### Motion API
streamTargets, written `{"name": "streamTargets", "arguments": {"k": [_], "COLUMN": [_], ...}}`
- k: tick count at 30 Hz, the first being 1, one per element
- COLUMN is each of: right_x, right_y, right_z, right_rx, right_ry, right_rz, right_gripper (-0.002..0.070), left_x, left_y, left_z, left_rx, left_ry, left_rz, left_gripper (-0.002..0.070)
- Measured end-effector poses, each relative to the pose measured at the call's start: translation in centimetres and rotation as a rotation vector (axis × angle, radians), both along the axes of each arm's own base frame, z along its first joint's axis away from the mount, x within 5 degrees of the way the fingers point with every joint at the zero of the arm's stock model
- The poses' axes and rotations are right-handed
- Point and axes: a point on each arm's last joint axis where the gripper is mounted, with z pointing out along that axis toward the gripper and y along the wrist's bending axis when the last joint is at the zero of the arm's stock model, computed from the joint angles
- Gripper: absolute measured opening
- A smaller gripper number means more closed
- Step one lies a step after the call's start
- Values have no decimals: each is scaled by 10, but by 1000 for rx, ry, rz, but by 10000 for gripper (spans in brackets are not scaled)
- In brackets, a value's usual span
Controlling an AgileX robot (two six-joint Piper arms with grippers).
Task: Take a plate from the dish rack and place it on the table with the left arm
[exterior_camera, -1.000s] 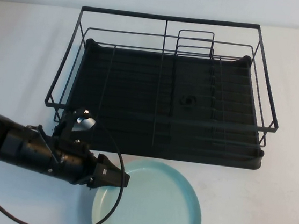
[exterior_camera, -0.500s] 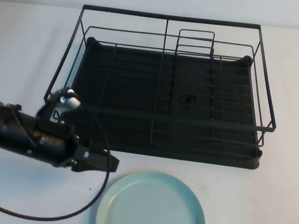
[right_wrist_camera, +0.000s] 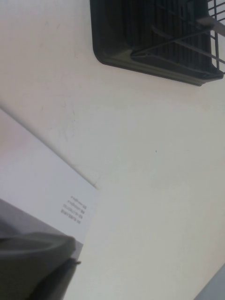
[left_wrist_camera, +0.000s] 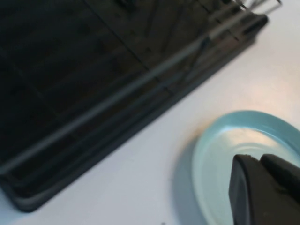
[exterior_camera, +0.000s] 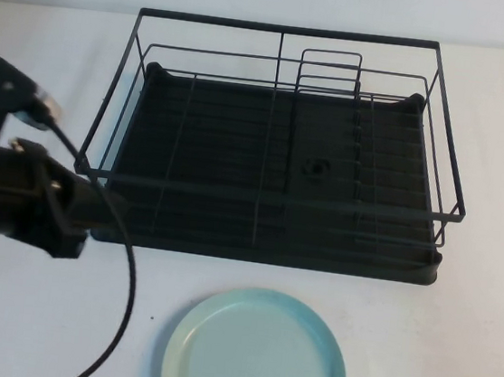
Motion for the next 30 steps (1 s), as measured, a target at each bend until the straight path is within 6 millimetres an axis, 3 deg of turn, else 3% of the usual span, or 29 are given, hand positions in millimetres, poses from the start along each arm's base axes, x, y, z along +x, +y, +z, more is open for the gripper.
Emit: {"name": "streamTargets", "arguments": {"k": [5, 9, 14, 21, 26, 30], "right_x": [0, 0, 0, 0, 0, 0], "right_y": [0, 0, 0, 0, 0, 0], "right_z": [0, 0, 0, 0, 0, 0], "right_rx": [0, 0, 0, 0, 0, 0], "right_ry": [0, 0, 0, 0, 0, 0], "right_rz": [0, 0, 0, 0, 0, 0], "right_gripper": [-20, -20, -20, -20, -20, -20], "left_x": [-41, -75, -127, -190, -213, -217], "left_y": [14, 22, 31, 39, 47, 52], "left_z": [44, 58, 53, 40, 36, 29], "left_rx": [86, 106, 116, 88, 81, 73], "left_ry": [-218, -325, -424, -391, -423, -372], "left_rz": [125, 205, 290, 387, 484, 557], "left_gripper": [2, 1, 0, 0, 0, -1]}}
